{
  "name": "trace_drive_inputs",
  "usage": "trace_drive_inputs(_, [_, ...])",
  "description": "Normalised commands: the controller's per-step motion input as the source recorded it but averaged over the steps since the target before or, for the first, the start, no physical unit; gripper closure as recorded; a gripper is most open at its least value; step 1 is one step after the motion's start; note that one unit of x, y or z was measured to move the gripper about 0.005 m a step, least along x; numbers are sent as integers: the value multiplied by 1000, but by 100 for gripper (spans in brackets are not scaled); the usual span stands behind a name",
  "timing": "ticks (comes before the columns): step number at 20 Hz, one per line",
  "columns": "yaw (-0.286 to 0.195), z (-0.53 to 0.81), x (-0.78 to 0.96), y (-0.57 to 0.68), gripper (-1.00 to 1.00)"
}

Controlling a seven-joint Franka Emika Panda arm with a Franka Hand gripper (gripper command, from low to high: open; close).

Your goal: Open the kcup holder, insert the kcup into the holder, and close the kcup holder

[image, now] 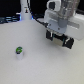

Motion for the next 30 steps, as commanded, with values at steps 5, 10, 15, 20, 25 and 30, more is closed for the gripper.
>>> trace_drive_inputs(5, [-270,425,53,-324,-100])
trace_drive_inputs(10, [-309,236,0,-332,-100])
trace_drive_inputs(15, [-302,110,-1,-375,-100])
trace_drive_inputs(20, [-290,13,-35,-427,-100])
trace_drive_inputs(25, [-275,0,-98,-477,-100])
trace_drive_inputs(30, [-265,0,-161,-499,-100])
